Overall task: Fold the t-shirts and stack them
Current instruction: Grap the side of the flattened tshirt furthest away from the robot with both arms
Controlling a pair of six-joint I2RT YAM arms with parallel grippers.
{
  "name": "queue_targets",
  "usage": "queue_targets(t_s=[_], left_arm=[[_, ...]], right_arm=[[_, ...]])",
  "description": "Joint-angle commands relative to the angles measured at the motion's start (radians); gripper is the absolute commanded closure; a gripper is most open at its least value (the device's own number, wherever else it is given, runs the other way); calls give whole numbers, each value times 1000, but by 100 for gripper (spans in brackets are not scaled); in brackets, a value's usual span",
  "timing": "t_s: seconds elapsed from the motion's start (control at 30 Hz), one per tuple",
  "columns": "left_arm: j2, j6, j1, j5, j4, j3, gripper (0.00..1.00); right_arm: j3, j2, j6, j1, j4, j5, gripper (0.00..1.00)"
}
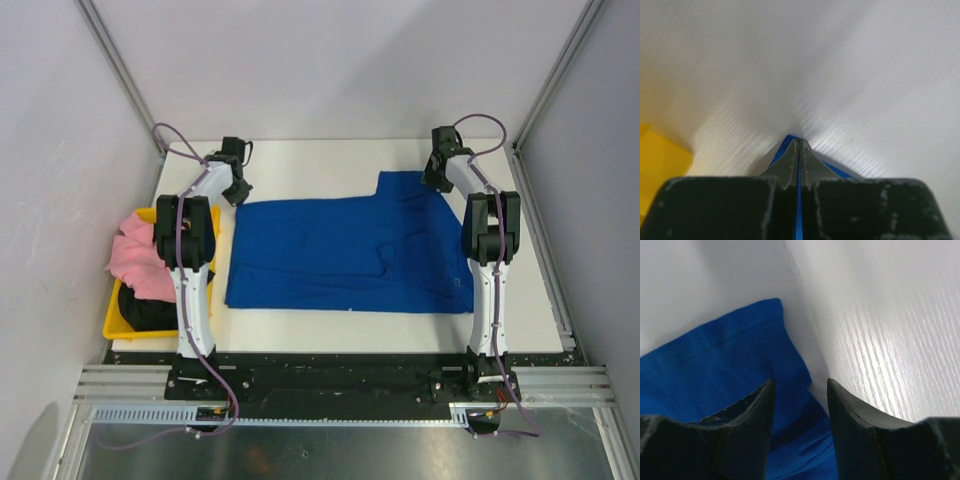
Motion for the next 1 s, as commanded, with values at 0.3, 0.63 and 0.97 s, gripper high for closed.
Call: queue_targets(t_s=[0.3,0.63,0.97], left_arm=[[-10,-9,11,20,2,2,100],[-9,-9,11,27,1,-2,100],[-6,-13,11,32,1,-2,100]], right_arm=[[279,118,-24,-7,65,-9,48],[310,178,-2,-5,37,-6,50],[301,195,16,-4,44,-30,67]])
